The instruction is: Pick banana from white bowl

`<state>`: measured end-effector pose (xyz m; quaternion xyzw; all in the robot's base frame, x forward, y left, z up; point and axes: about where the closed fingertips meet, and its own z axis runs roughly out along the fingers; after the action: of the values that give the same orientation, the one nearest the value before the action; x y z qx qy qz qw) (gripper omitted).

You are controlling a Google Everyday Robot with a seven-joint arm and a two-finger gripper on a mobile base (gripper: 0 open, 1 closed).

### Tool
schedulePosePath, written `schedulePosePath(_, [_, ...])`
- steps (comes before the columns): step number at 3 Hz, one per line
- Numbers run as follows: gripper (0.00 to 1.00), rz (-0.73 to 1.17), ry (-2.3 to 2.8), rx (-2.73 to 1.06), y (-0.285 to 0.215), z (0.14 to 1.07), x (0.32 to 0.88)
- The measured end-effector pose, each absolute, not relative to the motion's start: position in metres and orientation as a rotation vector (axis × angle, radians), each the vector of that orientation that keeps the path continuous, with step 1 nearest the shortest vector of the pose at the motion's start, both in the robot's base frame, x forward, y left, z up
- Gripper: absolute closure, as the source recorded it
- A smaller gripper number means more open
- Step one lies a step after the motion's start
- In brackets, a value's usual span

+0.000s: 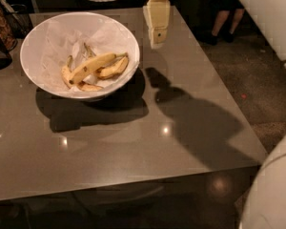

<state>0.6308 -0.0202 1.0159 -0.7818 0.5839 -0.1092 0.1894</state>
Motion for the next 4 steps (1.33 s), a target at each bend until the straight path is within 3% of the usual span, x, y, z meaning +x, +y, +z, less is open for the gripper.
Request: schedulePosePath(4, [0.0, -0.214, 1.479, -2.347, 0.017, 0.993, 0.644])
